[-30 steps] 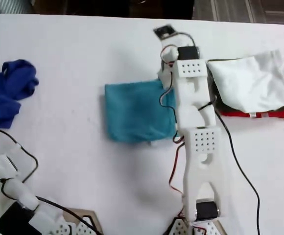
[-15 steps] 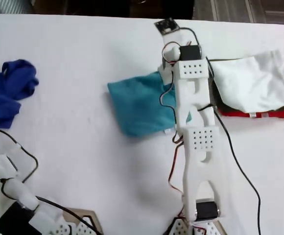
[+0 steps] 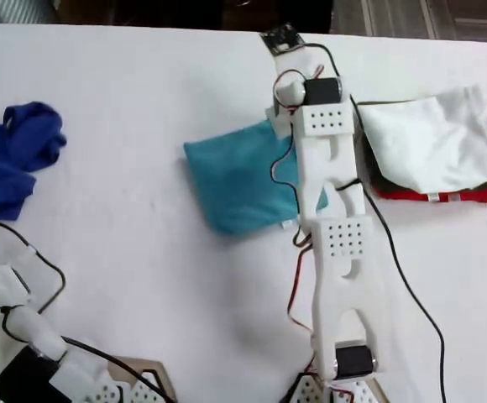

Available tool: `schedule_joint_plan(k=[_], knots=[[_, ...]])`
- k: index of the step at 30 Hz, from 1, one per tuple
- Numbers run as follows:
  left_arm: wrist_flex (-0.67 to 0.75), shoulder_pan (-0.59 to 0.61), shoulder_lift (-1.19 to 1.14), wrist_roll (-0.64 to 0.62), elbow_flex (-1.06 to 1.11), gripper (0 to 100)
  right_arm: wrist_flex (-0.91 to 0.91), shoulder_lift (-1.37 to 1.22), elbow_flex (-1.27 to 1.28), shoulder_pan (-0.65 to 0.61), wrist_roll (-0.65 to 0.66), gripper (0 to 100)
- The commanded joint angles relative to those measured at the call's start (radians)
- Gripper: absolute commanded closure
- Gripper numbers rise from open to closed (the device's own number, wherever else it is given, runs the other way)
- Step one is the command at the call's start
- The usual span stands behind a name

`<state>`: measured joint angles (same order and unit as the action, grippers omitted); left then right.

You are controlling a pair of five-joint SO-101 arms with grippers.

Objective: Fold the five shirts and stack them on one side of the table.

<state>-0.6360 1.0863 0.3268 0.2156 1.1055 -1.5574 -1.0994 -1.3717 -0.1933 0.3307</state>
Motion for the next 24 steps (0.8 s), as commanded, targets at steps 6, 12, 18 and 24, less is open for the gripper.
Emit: schedule_joint_plan(k=[6, 12, 18, 24], knots=[[0.006, -0.005, 0.025, -0.002, -0.001, 97, 0.102, 0.007, 0.026, 0.004, 0.002, 85.4], [0.006, -0.005, 0.025, 0.000, -0.001, 97, 0.140, 0.001, -0.055, 0.015, 0.002, 97.4], [0.006, -0.005, 0.025, 0.000, -0.001, 97, 0.139, -0.001, -0.040, 0.027, 0.002, 97.8], [0.006, -0.005, 0.025, 0.000, -0.001, 97, 0.054, 0.010, -0.051, 0.035, 0.002, 93.6]])
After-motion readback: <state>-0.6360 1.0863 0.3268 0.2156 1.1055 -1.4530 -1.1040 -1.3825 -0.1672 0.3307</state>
